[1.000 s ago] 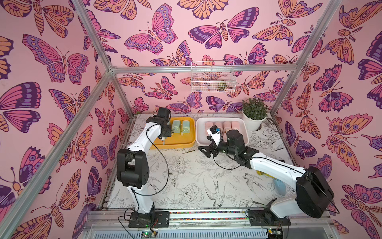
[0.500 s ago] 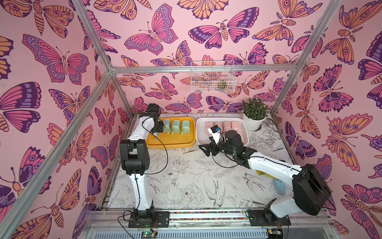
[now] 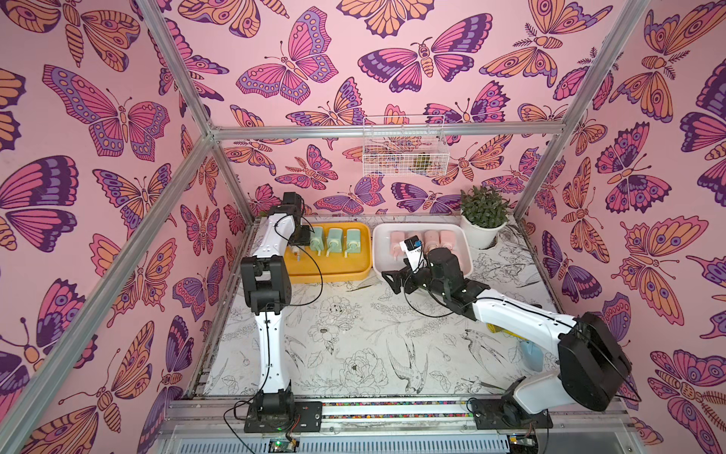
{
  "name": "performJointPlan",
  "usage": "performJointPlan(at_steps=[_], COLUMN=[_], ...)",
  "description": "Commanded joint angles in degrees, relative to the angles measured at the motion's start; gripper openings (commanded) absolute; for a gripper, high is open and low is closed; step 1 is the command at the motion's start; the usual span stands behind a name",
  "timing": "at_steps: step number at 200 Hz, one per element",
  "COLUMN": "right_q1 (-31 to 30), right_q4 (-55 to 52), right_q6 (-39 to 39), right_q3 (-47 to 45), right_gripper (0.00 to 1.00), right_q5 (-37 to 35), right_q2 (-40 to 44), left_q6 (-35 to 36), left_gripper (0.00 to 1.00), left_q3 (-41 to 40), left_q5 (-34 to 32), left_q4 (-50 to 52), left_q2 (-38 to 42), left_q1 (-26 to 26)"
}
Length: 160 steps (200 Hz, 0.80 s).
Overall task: Place the pencil sharpeners by color into the storage box
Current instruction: Place the pencil sharpener in the storage box.
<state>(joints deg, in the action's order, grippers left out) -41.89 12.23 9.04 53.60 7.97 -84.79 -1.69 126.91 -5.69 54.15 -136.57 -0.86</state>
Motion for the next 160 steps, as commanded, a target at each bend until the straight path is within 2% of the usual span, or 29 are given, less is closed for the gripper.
performJointPlan(at_steps=[1,62,108,132,160], right_q1=[-0.39,-0.43,-0.39,-0.36,-0.39], right_q4=[-1.19,-1.86,-2.48,-2.53,-2.87], right_q6=[0.23,-0.08,-0.20,-0.24,-0.38], right_q3=[-0.25,-0.53,-0.26,-0.25,-0.10], right_gripper=[0.99,0.99,0.99,0.99,0.99], right_q5=[-1.84,-2.54,-2.38,-2.30,-1.75], right_q2=[1.82,2.54,2.35,2.36,2.35], left_q6=[0.84,-0.82,0.19,0.38,0.74], left_gripper=[0.07,0.13,0.31,0.43,0.50], left_q3=[1.91,5.01,7.02,8.04,9.11], left_q5=[1.32,0.06,3.55,3.23,3.10], left_q4=[3.22,3.57,3.77,3.81,3.83], left_q2=[-1.47,-4.02,-5.28,-6.19,-7.36], left_q1=[-0.63,-1.50,-1.60,-1.65,-1.60])
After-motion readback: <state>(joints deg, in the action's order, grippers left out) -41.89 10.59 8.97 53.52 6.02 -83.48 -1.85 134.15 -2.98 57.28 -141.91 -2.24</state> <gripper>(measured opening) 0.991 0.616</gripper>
